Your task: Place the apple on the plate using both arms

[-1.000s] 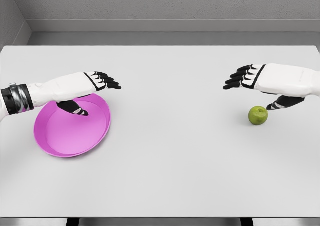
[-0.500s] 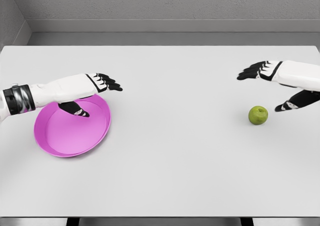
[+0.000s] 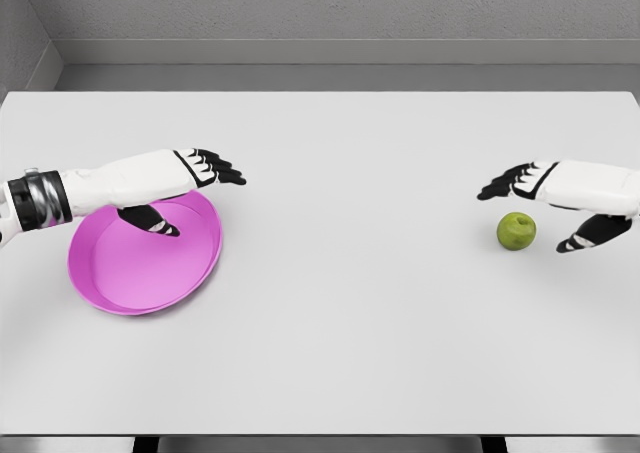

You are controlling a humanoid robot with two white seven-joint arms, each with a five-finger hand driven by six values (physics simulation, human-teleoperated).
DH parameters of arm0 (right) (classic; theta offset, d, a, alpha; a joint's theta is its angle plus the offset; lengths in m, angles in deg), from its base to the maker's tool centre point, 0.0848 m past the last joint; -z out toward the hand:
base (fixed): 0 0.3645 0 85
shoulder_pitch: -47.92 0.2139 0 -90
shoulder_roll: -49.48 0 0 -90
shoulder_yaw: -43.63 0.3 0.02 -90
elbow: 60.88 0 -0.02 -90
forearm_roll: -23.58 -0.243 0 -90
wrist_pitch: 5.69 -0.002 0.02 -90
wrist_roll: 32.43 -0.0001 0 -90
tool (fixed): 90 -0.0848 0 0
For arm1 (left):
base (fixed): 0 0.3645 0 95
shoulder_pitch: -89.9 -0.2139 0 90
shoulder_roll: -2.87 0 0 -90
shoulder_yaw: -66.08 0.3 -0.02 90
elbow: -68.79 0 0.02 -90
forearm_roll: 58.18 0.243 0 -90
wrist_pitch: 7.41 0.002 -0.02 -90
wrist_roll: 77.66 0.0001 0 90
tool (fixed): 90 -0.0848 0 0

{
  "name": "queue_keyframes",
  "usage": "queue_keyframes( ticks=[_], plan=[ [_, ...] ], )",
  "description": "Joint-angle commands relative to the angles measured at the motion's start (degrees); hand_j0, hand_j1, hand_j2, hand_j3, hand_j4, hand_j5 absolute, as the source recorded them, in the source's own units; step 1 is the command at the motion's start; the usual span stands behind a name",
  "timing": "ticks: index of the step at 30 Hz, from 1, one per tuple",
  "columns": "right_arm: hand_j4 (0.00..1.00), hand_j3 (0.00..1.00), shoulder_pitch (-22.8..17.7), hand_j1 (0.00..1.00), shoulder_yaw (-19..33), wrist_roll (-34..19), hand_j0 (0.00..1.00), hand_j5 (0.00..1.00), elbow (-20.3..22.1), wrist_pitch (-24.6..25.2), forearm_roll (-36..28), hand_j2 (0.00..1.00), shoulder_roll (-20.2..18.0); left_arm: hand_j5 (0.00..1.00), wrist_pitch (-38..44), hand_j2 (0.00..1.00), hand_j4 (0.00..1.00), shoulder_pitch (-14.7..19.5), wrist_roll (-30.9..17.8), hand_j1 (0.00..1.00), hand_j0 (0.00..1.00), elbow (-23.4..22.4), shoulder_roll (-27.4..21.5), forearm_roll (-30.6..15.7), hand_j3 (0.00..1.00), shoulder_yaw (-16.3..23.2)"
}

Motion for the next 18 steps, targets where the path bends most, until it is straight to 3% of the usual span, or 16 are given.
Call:
queue_keyframes(
  ticks=[1, 13, 18],
  plan=[
    [1.0, 1.0, 0.0, 1.0, -1.76, 0.02, 1.0, 1.0, -2.82, 0.15, 0.47, 1.0, 2.32, 1.0, 0.11, 1.0, 1.0, 0.0, -0.35, 1.0, 1.0, 0.01, -0.05, -0.39, 1.0, -0.03],
    [1.0, 1.0, 2.37, 1.0, -2.72, 0.02, 1.0, 1.0, -12.92, 0.15, 4.95, 1.0, 9.52, 1.0, 0.11, 1.0, 1.0, 0.0, -2.11, 1.0, 1.0, -0.16, 1.27, -0.21, 1.0, -0.03],
    [1.0, 1.0, 2.37, 1.0, -2.81, 0.02, 1.0, 1.0, -15.3, 0.15, 5.65, 1.0, 9.96, 1.0, 0.11, 1.0, 1.0, -0.09, -2.11, 1.0, 1.0, -0.16, 1.44, -0.21, 1.0, -0.03]
  ],
)
